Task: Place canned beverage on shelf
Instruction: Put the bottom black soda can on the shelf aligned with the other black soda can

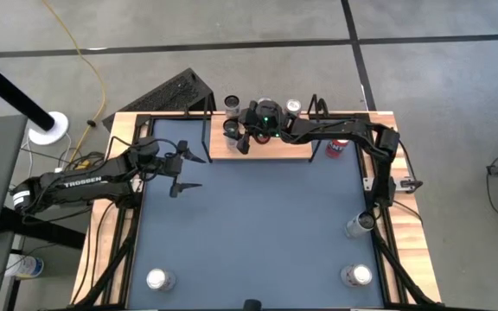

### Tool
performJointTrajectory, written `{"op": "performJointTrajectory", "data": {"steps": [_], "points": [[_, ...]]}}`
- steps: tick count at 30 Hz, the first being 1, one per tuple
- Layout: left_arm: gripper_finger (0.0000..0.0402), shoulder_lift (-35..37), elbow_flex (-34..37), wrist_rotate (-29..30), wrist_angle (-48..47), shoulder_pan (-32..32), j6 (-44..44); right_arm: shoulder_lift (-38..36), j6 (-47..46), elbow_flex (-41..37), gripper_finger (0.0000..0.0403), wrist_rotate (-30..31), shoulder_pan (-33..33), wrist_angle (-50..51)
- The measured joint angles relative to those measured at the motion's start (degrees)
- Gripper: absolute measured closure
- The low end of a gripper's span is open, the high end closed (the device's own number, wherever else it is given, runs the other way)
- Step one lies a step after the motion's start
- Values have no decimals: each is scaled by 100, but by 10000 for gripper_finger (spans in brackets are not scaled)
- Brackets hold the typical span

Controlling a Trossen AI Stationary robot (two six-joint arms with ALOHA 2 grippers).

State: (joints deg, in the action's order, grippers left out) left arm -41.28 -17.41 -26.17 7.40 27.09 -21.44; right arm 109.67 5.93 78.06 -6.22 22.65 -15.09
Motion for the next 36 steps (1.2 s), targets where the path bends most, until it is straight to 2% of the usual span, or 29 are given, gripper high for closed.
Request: {"op": "performJointTrajectory", "data": {"steps": [12,25,36], "points": [[38,0,0,0,-20,0,3,-2,15,0,127,4,0,74],[38,0,0,0,-22,0,3,-45,230,0,53,6,0,89],[38,0,0,0,-24,0,1,-644,370,0,54,8,-132,165]]}}
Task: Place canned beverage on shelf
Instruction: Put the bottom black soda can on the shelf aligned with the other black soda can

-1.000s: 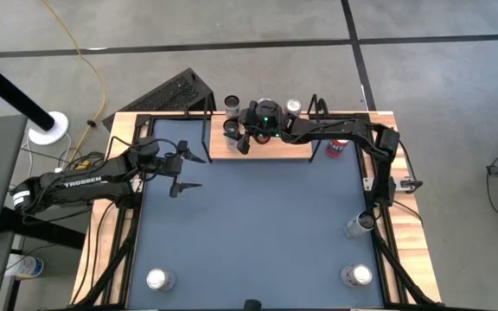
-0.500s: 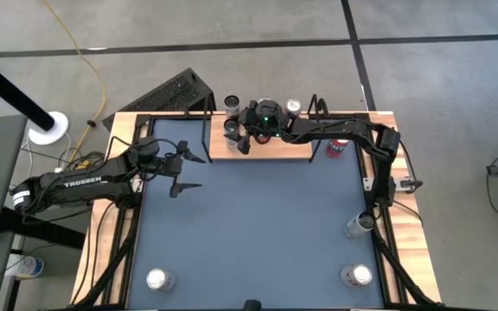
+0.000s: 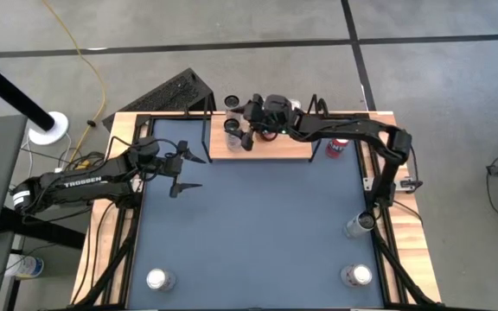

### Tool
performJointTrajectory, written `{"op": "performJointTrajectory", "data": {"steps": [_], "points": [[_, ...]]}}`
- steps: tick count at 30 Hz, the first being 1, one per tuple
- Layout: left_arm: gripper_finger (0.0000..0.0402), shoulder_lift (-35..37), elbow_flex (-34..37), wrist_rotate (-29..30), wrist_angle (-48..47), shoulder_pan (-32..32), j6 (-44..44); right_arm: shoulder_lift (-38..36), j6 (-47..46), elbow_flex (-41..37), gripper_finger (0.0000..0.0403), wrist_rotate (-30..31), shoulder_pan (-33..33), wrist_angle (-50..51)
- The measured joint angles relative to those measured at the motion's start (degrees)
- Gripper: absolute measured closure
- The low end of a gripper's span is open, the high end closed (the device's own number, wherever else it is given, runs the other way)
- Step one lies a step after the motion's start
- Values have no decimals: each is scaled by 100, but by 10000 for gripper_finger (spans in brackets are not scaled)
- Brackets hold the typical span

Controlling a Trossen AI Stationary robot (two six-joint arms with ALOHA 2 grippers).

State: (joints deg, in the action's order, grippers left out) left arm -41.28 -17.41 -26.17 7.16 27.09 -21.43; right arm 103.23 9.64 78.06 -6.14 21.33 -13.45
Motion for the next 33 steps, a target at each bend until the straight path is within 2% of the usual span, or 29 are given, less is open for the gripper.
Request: {"op": "performJointTrajectory", "data": {"steps": [6,10,16,24,25,28,33], "points": [[38,0,0,0,0,0,-4,-205,546,2,57,-335,-431,802],[38,0,0,0,0,-2,-22,-222,885,0,82,-435,-789,1062],[38,0,0,0,0,-2,-15,-39,906,-4,168,-438,-879,1205],[38,2,0,0,-13,-2,-17,541,801,-11,370,-430,-584,1306],[38,2,0,-2,-22,-2,-17,588,799,-11,386,-430,-570,1331],[38,2,0,0,-20,-2,-17,699,797,-11,390,-409,-532,1307],[38,2,0,0,-24,-2,-19,775,797,-13,401,-23,-506,1358]]}}
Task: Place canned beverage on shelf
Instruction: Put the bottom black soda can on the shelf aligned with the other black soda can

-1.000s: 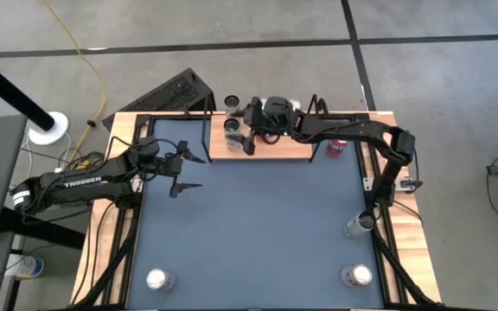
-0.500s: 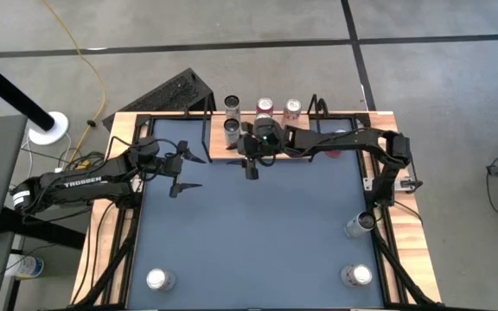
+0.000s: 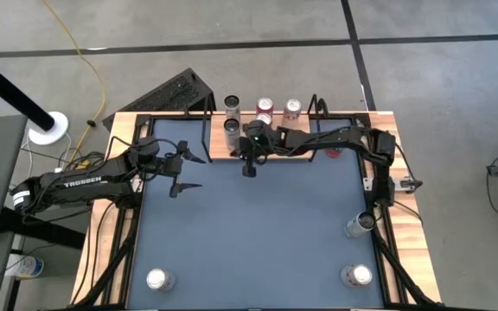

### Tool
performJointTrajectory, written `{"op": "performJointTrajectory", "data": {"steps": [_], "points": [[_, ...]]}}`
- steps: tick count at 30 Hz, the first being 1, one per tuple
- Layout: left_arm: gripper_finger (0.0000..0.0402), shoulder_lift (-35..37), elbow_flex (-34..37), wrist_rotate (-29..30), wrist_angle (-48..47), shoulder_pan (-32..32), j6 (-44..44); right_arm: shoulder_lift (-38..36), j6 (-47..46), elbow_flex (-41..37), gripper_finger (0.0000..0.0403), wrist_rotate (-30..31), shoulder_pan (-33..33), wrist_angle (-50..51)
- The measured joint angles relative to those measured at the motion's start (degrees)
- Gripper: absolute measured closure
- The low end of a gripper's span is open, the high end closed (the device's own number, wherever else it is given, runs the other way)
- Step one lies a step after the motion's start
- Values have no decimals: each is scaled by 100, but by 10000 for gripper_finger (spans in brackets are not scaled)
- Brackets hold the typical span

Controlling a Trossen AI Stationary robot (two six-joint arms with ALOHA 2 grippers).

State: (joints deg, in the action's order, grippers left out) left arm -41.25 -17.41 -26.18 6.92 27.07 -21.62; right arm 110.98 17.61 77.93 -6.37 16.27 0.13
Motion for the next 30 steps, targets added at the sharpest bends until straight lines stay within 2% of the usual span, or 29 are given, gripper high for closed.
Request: {"op": "performJointTrajectory", "data": {"steps": [8,30], "points": [[38,0,0,-1,-17,2,0,-4,76,2,403,668,0,-109],[38,0,0,-2,-22,2,7,-4,584,2,403,721,118,-373]]}}
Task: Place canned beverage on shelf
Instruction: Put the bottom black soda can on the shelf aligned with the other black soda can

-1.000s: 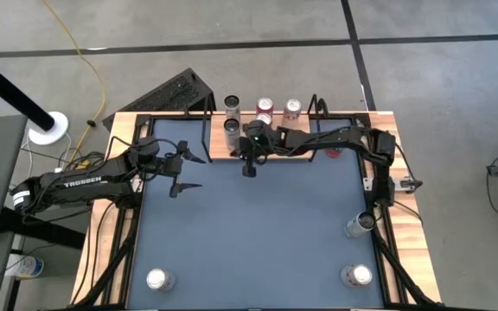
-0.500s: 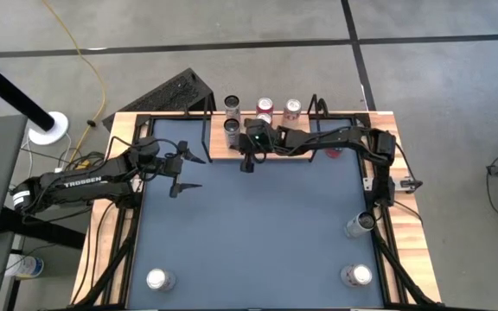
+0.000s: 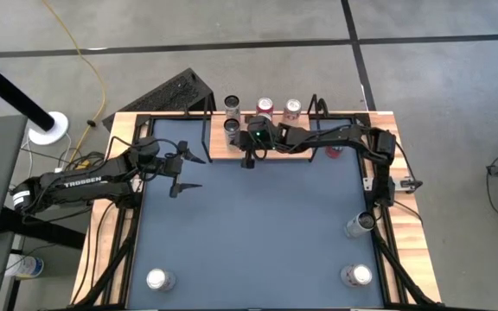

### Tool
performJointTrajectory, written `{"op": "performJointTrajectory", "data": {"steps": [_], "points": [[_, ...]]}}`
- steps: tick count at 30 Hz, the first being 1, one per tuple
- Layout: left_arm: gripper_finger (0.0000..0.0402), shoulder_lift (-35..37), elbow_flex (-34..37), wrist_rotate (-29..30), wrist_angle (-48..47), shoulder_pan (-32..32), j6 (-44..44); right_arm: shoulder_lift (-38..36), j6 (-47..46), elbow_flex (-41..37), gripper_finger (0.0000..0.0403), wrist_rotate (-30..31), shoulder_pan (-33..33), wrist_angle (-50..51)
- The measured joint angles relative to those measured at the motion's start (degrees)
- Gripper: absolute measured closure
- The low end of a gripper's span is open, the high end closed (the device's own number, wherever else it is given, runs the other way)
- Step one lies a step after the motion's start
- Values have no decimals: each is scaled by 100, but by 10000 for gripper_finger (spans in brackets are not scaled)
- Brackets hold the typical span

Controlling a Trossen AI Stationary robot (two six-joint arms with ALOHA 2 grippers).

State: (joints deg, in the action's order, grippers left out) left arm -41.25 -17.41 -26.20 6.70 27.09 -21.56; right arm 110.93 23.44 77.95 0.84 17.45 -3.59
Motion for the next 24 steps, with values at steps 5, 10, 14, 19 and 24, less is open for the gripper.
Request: {"op": "performJointTrajectory", "data": {"steps": [5,10,14,19,24], "points": [[38,0,0,0,0,0,4,0,66,0,403,48,25,-24],[38,0,0,-2,2,-2,16,0,79,0,403,60,71,-130],[38,0,0,-2,2,-2,17,0,215,0,403,63,93,-230],[38,0,0,-2,4,-1,17,0,256,0,403,63,148,-270],[38,0,0,0,4,-2,15,0,299,0,403,65,243,-269]]}}
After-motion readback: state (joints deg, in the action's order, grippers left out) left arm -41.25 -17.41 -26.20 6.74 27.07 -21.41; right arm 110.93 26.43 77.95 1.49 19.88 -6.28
